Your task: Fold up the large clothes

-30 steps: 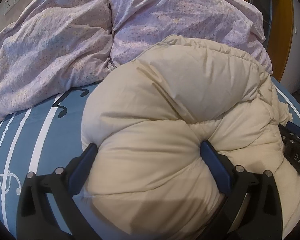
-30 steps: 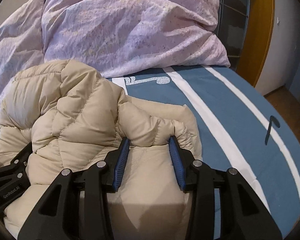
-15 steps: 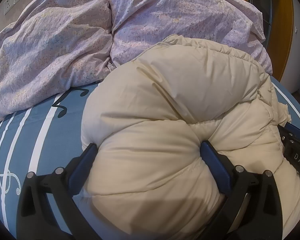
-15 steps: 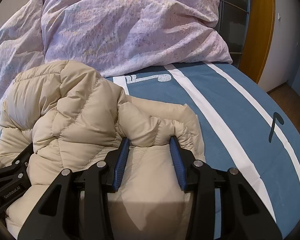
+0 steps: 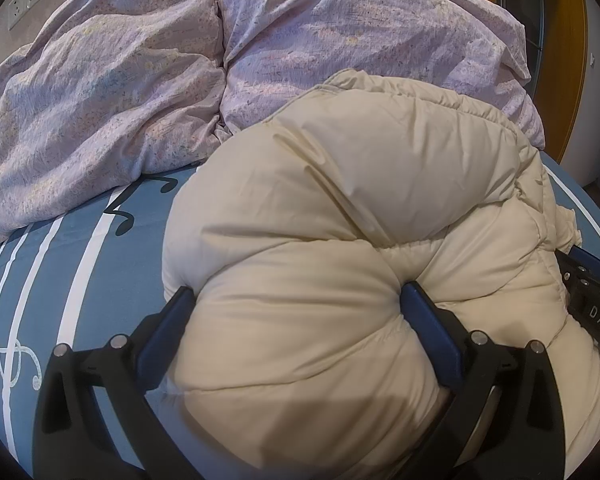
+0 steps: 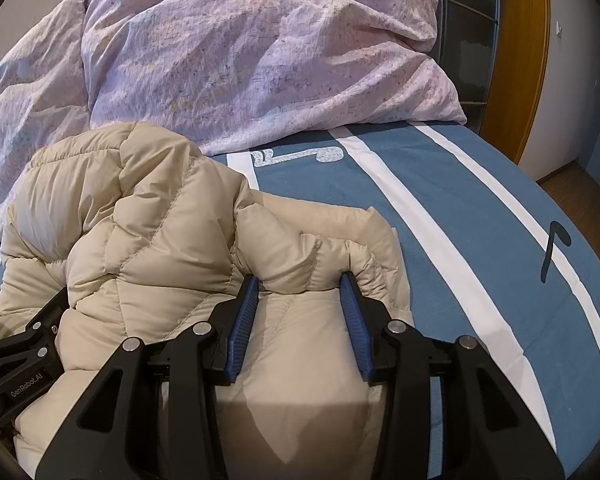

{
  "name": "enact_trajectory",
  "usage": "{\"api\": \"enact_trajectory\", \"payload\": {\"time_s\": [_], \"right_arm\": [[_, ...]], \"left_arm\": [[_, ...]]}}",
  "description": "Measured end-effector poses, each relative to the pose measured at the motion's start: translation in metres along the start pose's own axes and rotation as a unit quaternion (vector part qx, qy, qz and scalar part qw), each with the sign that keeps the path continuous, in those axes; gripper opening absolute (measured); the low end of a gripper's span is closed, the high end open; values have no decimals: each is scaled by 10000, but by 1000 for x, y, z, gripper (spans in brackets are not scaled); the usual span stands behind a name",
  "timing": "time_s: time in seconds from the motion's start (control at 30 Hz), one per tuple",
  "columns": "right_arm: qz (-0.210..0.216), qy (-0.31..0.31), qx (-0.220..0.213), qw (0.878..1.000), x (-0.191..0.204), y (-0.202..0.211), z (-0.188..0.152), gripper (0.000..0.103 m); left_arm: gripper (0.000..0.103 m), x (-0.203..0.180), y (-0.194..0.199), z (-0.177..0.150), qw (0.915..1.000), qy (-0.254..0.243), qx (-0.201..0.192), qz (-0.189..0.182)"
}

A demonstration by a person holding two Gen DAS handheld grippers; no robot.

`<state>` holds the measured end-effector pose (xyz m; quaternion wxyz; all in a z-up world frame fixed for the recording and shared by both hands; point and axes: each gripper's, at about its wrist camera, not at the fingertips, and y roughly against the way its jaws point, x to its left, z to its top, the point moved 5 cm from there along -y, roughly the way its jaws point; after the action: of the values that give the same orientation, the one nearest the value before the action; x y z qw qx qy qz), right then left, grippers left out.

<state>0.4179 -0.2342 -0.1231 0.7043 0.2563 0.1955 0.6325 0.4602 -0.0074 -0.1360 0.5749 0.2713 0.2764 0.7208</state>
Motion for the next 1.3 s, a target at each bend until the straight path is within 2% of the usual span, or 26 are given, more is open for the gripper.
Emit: {"api": "enact_trajectory", "payload": {"time_s": [0.57,0.87,1.03,1.1,1.13,1.17,1.2,1.3], "right_arm": [[19,-23,26,10000,-2,1,1,45],[56,17,262,9996,1,-6,0,45],[181,98,310,9993,-2,3,2,46],[404,-16,320,9987,-8,17,2,52],[523,-103,313,9981,-14,24,3,65],[688,-256,293,9969,-19,33,2,84],[820,-410,250,9955,-26,44,2,91],[1141,-710,293,9905,-47,61,1,94]], "left_arm": [[101,0,0,1,10000,-7,10,19],[101,0,-2,-1,10000,-36,18,78],[101,11,15,-5,9997,119,175,-79],[101,19,30,-7,9994,201,178,-234],[101,25,37,-8,9992,224,154,-295],[101,35,49,-9,9988,281,118,-370],[101,41,55,-10,9983,340,125,-452],[101,61,64,-15,9953,599,284,-703]]}}
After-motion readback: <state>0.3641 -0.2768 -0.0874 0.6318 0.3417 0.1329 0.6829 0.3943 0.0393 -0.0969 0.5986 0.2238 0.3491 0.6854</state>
